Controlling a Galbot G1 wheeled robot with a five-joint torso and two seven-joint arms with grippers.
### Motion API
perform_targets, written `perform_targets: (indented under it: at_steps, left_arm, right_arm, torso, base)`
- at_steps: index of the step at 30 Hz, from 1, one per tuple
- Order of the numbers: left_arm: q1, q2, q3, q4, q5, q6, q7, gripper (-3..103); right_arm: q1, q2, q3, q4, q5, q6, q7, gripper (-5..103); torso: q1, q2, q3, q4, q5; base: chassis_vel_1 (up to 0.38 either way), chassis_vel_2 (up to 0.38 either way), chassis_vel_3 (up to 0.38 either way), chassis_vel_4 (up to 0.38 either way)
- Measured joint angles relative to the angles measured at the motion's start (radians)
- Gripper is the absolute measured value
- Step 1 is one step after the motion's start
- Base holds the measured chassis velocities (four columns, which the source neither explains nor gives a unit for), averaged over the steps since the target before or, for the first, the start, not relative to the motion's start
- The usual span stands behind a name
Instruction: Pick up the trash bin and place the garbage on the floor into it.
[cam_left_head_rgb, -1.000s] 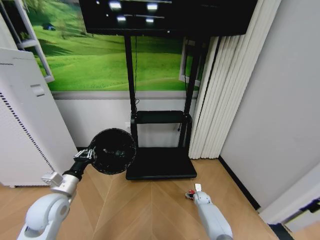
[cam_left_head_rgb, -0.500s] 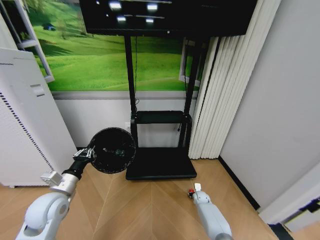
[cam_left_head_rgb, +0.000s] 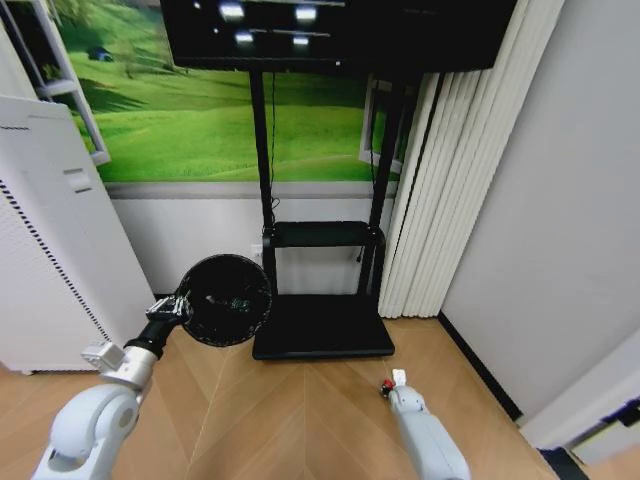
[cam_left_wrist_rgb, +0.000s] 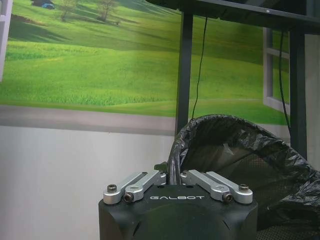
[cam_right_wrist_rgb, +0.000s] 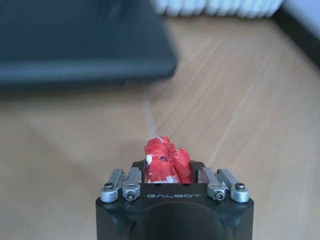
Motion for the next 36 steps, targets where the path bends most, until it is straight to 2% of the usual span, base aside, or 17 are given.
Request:
perform_targets:
  at_steps: [2,4,5,7,10,15,19,22,23,25,26,27,28,31,32,34,36]
  left_arm:
    - [0.002,-0.005,0.001,0.001,0.003,0.000,0.000,7]
    - [0.005,-0.019,0.006,0.017,0.021,0.000,0.001,7]
    - [0.005,-0.019,0.006,0.017,0.021,0.000,0.001,7]
    - [0.004,-0.034,0.010,0.042,0.039,-0.007,0.001,7]
    - [0.005,-0.041,0.011,0.052,0.046,-0.012,0.000,7]
    - [0.012,-0.068,0.031,0.084,0.069,-0.020,0.000,7]
    - [0.010,-0.078,0.050,0.100,0.075,-0.023,-0.001,7]
    - [-0.006,-0.093,0.095,0.134,0.077,-0.027,-0.003,7]
    - [-0.006,-0.093,0.095,0.134,0.077,-0.027,-0.003,7]
    - [-0.018,-0.103,0.138,0.151,0.071,-0.028,-0.006,7]
    - [-0.018,-0.103,0.138,0.151,0.071,-0.028,-0.006,7]
    - [-0.025,-0.106,0.163,0.160,0.066,-0.031,-0.007,7]
    - [-0.038,-0.108,0.201,0.176,0.063,-0.033,-0.004,7]
    - [-0.060,-0.108,0.252,0.195,0.060,-0.035,-0.001,7]
    - [-0.060,-0.108,0.252,0.195,0.060,-0.035,-0.001,7]
    - [-0.094,-0.107,0.311,0.223,0.062,-0.037,-0.001,7]
    - [-0.110,-0.107,0.333,0.238,0.063,-0.037,-0.003,7]
  right_arm:
    - [-0.028,-0.008,0.022,0.073,0.002,-0.007,0.001,42]
    - [-0.093,-0.013,0.120,0.256,-0.001,-0.041,-0.010,42]
    - [-0.093,-0.013,0.120,0.256,-0.001,-0.041,-0.010,42]
    - [-0.149,-0.014,0.224,0.439,0.015,-0.071,-0.025,42]
    - [-0.178,-0.015,0.278,0.521,0.038,-0.086,-0.027,42]
    - [-0.278,0.005,0.447,0.772,0.152,-0.125,-0.025,42]
    - [-0.332,0.010,0.487,0.878,0.215,-0.131,-0.030,41]
    - [-0.417,0.015,0.545,1.058,0.353,-0.160,-0.042,41]
    - [-0.417,0.015,0.545,1.058,0.353,-0.160,-0.042,41]
    - [-0.458,0.012,0.555,1.187,0.451,-0.181,-0.051,41]
    - [-0.458,0.012,0.555,1.187,0.451,-0.181,-0.051,41]
    - [-0.469,0.009,0.553,1.234,0.491,-0.192,-0.055,41]
    - [-0.481,0.004,0.537,1.303,0.563,-0.206,-0.064,41]
    - [-0.495,0.001,0.485,1.380,0.623,-0.217,-0.067,41]
    - [-0.495,0.001,0.485,1.380,0.623,-0.217,-0.067,41]
    - [-0.514,0.000,0.384,1.445,0.617,-0.216,-0.067,41]
    - [-0.519,0.000,0.341,1.471,0.610,-0.221,-0.069,41]
  torso:
    - [0.000,0.000,0.000,0.0001,-0.0006]
    - [0.000,0.000,0.000,0.0000,-0.0002]
    - [0.000,0.000,0.000,0.0000,-0.0002]
    - [0.000,0.000,0.000,0.0001,-0.0011]
    - [0.000,0.000,0.000,0.0001,-0.0004]
    - [0.000,0.000,0.000,0.0000,-0.0008]
    - [0.000,0.000,0.000,0.0001,-0.0007]
    - [0.000,0.000,0.000,0.0000,-0.0008]
    - [0.000,0.000,0.000,0.0000,-0.0008]
    - [0.000,0.000,0.000,0.0000,-0.0007]
    - [0.000,0.000,0.000,0.0000,-0.0007]
    - [0.000,0.000,0.000,0.0000,-0.0010]
    - [0.000,0.000,0.000,0.0000,-0.0010]
    - [0.000,0.000,0.000,-0.0001,-0.0012]
    - [0.000,0.000,0.000,-0.0001,-0.0012]
    - [0.000,0.000,0.000,0.0000,-0.0008]
    - [0.000,0.000,0.000,0.0000,-0.0009]
  base:
    - [0.000,0.000,0.000,0.000]
    - [0.000,0.000,0.000,0.000]
    - [0.000,0.000,0.000,0.000]
    - [0.000,0.000,0.000,0.000]
    - [0.000,0.000,0.000,0.000]
    - [0.000,0.000,0.000,0.000]
    - [0.000,0.000,0.000,0.000]
    - [0.000,0.000,0.000,0.000]
    - [0.000,0.000,0.000,0.000]
    - [0.000,0.000,0.000,0.000]
    - [0.000,0.000,0.000,0.000]
    - [0.000,0.000,0.000,0.000]
    - [0.000,0.000,0.000,0.000]
    - [0.000,0.000,0.000,0.000]
    - [0.000,0.000,0.000,0.000]
    - [0.000,0.000,0.000,0.000]
    - [0.000,0.000,0.000,0.000]
